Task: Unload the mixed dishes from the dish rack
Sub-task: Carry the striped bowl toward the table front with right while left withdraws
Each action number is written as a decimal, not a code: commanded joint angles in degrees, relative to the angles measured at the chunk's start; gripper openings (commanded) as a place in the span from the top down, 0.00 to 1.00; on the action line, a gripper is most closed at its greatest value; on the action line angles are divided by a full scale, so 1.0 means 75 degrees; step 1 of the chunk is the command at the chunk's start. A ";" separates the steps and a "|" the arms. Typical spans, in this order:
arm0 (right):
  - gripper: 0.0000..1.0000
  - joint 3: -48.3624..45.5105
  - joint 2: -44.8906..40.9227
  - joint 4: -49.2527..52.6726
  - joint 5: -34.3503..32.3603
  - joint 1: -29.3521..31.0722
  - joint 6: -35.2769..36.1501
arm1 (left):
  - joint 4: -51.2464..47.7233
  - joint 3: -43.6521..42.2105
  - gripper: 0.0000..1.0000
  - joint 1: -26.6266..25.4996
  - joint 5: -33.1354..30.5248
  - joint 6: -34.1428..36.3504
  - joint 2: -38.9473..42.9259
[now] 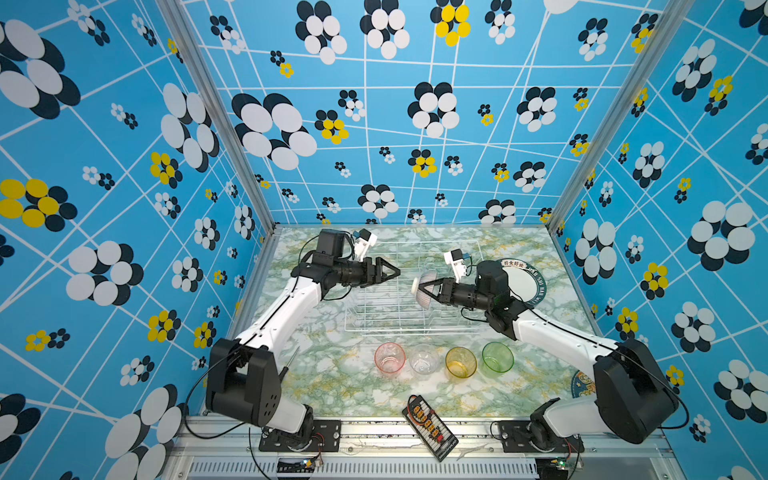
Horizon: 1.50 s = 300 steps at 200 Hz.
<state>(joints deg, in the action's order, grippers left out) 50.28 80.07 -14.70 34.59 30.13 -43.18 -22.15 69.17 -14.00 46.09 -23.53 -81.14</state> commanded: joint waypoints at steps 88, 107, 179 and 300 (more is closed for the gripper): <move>1.00 0.4213 -0.0385 0.7196 -0.4182 0.3474 0.5427 | -0.3011 0.0186 0.26 0.1317 -0.2958 0.1268 0.2850; 1.00 0.4691 -0.0111 0.7526 -0.4674 0.4590 0.6138 | -0.3021 0.0171 0.26 0.1483 -0.2933 0.1286 0.2897; 1.00 0.7501 0.2897 0.9836 -0.5416 0.6745 0.7599 | -0.3343 0.0631 0.25 0.2301 -0.3154 0.1435 0.3175; 1.00 0.9966 0.6458 1.1057 -0.5702 0.6998 0.8610 | -0.3609 0.1255 0.25 0.3035 -0.2672 0.1596 0.3437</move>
<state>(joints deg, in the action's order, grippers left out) 122.02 124.70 66.13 -3.97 82.70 18.94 -48.90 77.10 7.92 24.25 -12.36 -55.79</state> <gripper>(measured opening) 0.091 0.750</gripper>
